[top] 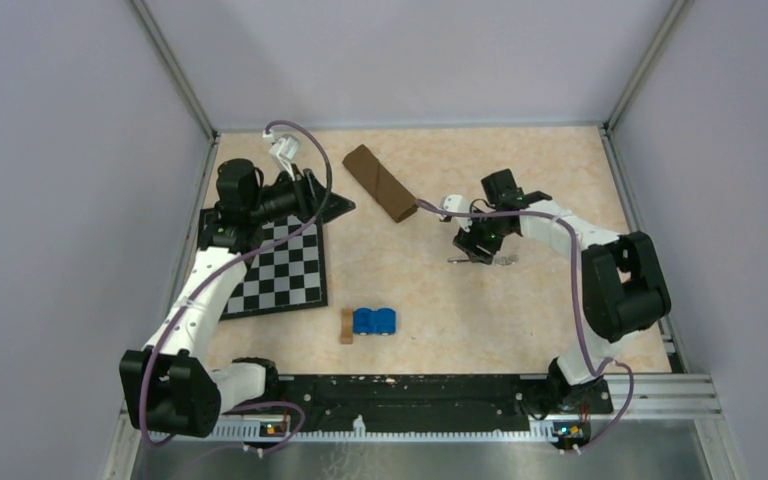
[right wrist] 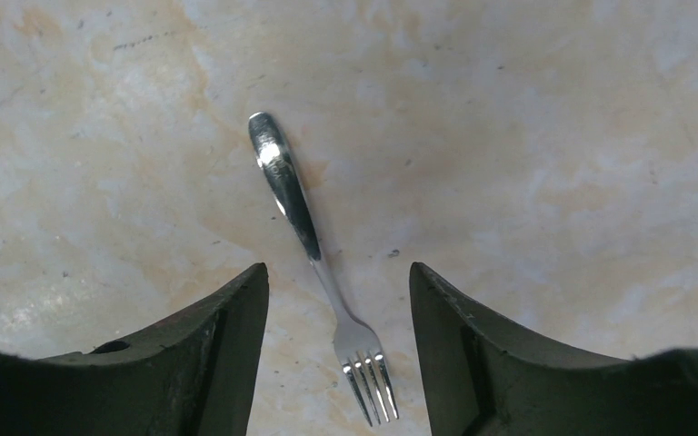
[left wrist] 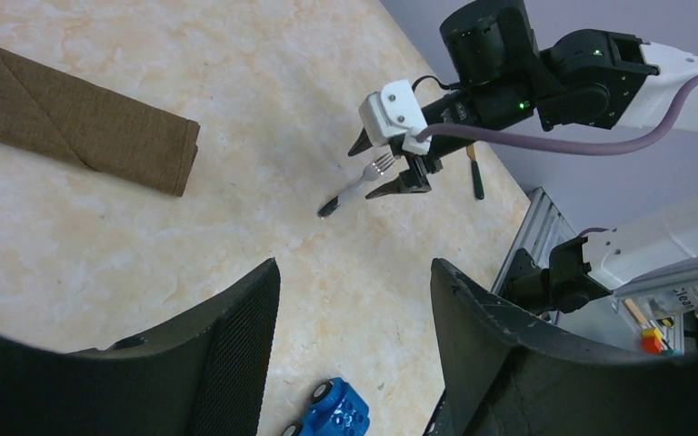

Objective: Fold the napkin into a case and place the utensils inside
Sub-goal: Pick up the fork from the center of the board.

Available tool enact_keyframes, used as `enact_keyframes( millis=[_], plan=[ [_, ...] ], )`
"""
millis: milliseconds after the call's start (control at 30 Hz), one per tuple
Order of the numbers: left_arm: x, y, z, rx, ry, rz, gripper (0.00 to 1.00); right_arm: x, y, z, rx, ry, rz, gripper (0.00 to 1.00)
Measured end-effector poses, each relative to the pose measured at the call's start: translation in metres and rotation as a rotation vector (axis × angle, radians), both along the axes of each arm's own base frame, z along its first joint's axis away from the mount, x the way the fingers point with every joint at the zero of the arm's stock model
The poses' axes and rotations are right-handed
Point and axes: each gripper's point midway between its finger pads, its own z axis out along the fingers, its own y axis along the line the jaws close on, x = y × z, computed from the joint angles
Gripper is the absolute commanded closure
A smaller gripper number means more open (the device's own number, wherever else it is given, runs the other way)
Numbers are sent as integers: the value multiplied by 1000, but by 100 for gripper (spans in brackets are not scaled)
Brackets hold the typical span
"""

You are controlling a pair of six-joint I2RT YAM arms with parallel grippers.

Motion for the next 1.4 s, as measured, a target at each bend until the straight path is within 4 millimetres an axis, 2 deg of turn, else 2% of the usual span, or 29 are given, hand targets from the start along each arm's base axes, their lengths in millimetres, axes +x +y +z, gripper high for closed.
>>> enact_keyframes(
  millis=[133,333,567,800,833,967,1100,1200,1400],
  plan=[
    [3,3,-3,1,10,9,32,-6,-3,-10,-16,22,63,40],
    [11,8,-11,-5,41,20,31,-4,-7,-15,-42,11,101,44],
    [13,9,-11,-17,47,10,30,-1,-14,-20,-83,-8,117,50],
    [15,12,-12,-30,54,10,28,-11,-22,-36,-121,25,127,51],
    [16,12,-12,-31,55,12,28,-13,-23,-39,-125,33,127,54],
    [17,14,-12,-34,60,16,27,-11,-23,-40,-123,21,125,78],
    [19,15,-16,-36,73,20,27,-8,-22,-41,-121,2,112,93],
    [20,17,-19,-36,81,25,27,-5,-22,-41,-128,-31,95,100],
    [29,19,-28,-35,104,43,29,-5,-21,-39,-121,-34,-11,100]
  ],
)
